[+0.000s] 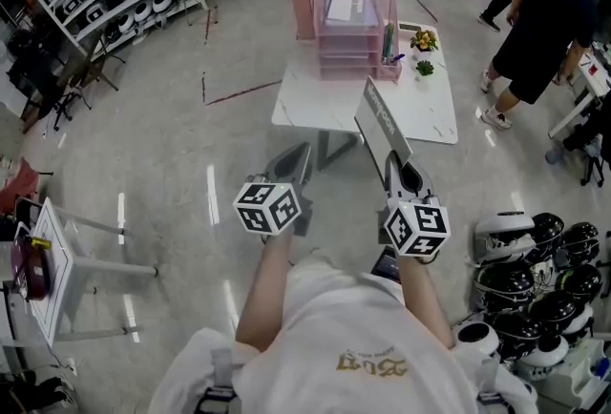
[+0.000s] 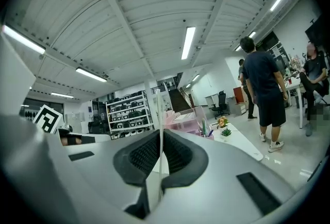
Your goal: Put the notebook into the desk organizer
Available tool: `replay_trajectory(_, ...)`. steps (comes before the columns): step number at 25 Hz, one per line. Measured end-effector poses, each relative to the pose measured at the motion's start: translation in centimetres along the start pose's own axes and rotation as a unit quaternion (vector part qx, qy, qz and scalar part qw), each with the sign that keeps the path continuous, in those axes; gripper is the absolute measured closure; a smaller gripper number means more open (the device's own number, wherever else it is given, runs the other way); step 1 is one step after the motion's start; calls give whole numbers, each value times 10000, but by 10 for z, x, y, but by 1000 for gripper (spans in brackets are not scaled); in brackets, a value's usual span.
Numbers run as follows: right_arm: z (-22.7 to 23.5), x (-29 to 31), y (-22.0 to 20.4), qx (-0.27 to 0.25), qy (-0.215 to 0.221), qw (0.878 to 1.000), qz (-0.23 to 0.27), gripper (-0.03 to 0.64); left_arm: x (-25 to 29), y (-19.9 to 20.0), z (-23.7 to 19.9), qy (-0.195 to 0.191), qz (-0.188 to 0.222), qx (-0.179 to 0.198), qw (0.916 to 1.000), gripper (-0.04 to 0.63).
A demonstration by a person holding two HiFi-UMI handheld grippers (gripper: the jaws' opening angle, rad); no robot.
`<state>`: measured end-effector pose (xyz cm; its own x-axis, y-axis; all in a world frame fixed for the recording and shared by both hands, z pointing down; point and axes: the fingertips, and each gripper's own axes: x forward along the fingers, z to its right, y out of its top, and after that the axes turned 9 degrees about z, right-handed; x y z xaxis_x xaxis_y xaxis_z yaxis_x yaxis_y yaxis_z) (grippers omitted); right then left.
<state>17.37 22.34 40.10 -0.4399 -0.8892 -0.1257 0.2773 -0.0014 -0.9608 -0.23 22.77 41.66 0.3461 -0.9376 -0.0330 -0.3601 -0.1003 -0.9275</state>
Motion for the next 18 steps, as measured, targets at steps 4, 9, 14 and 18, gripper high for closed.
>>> replay_trajectory(4, 0, 6, 2, 49, -22, 10000, 47, 597, 1, 1, -5, 42, -12, 20, 10000, 580)
replay_trajectory(9, 2, 20, 5, 164, 1, 9998, 96, 597, 14, -3, -14, 38, -60, -20, 10000, 580)
replay_trajectory(14, 18, 53, 9, 146, -42, 9997, 172, 597, 51, -4, -31, -16, -87, -26, 10000, 580)
replay_trajectory(18, 40, 98, 9, 110, -162, 9995, 229, 597, 93, -1, -60, -27, -87, -49, 9999, 580)
